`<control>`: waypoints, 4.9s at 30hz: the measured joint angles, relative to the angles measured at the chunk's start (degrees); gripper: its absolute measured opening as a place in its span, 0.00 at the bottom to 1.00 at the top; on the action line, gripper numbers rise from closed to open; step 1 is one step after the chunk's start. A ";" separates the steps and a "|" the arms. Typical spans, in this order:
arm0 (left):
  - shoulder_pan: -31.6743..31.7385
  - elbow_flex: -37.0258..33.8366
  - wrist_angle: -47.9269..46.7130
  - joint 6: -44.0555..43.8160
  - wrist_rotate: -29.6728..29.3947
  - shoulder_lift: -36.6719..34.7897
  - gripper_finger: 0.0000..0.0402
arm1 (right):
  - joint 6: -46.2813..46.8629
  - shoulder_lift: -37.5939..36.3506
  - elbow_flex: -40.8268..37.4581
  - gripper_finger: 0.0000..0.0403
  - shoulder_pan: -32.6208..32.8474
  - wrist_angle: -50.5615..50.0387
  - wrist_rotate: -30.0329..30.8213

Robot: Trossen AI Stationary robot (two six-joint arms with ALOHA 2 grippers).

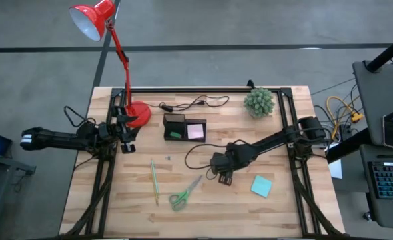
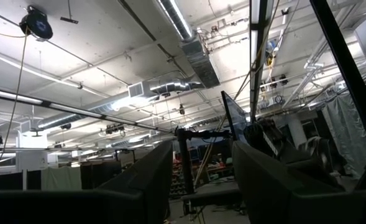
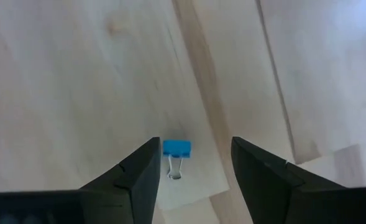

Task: Pick and place office supplies into organizer
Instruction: Put the right blue clip binder into the black mesh desk organizer, then put the blue clip binder into the black mesh desk organizer

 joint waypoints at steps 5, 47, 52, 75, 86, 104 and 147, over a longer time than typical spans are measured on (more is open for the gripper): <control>0.00 0.00 0.00 0.00 0.00 0.00 0.39 | -0.01 0.07 -0.62 0.46 0.00 1.78 -0.68; 0.00 0.00 -0.05 0.00 0.00 -0.02 0.39 | -0.70 0.15 -0.76 0.14 -0.04 1.29 -0.66; 0.01 0.00 -0.05 0.00 0.01 -0.02 0.39 | -2.39 0.15 0.22 0.14 -0.11 1.44 -0.34; 0.01 0.00 0.00 0.00 0.00 -0.02 0.39 | -30.03 0.07 6.96 0.14 -9.41 29.54 1.08; 0.00 0.00 0.04 0.00 0.00 -0.02 0.39 | -36.20 0.24 6.51 0.14 -16.69 38.66 -2.64; 0.00 0.00 0.20 0.33 0.01 -0.69 0.39 | -36.66 3.11 4.55 0.13 -19.14 57.20 -2.45; 0.02 -0.07 -0.24 0.26 0.00 -1.07 0.39 | -35.98 15.96 17.87 0.28 -20.06 39.42 -2.40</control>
